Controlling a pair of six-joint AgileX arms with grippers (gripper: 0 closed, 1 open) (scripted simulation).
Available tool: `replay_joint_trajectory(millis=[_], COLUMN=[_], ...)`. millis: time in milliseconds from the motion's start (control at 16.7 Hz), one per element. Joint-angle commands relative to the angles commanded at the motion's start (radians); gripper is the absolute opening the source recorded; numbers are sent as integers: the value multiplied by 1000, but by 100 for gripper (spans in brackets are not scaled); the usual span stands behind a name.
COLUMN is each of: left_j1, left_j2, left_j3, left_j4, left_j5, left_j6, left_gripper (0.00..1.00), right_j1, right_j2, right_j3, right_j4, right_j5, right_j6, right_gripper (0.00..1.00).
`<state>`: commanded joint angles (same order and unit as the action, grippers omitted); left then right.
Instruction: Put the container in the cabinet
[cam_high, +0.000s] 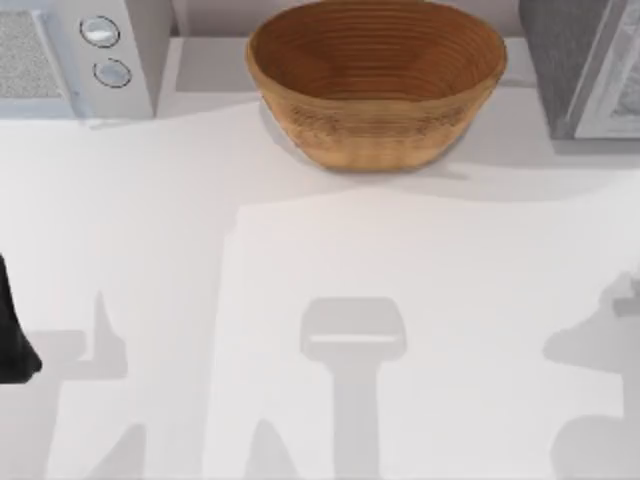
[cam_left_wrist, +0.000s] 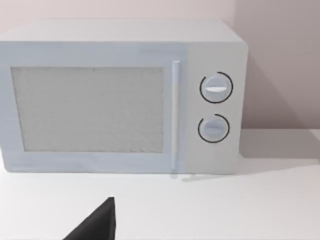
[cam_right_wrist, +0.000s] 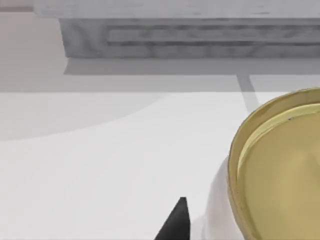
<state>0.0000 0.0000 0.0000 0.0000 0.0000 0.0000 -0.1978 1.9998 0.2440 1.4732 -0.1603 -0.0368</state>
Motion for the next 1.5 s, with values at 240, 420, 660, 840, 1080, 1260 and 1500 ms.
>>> replay_joint_trajectory(millis=[240, 420, 660, 840, 1080, 1260, 1500], left_j1=[0, 0, 0, 0, 0, 0, 0], left_j2=[0, 0, 0, 0, 0, 0, 0], left_j3=[0, 0, 0, 0, 0, 0, 0], left_j4=[0, 0, 0, 0, 0, 0, 0], left_j5=[0, 0, 0, 0, 0, 0, 0], left_j6=[0, 0, 0, 0, 0, 0, 0], left_gripper=[100, 100, 100, 100, 100, 100, 100], right_j1=[1, 2, 2, 2, 2, 2, 20], right_j2=[-212, -411, -678, -813, -856, -854, -948], right_j3=[45, 86, 141, 175, 189, 186, 147], right_j4=[-271, -555, -879, -1016, -1059, -1058, -1095], right_j5=[-4, -7, -9, -10, -10, -10, 6], right_j6=[0, 0, -1, -3, -3, -1, 2], right_gripper=[0, 0, 0, 0, 0, 0, 0])
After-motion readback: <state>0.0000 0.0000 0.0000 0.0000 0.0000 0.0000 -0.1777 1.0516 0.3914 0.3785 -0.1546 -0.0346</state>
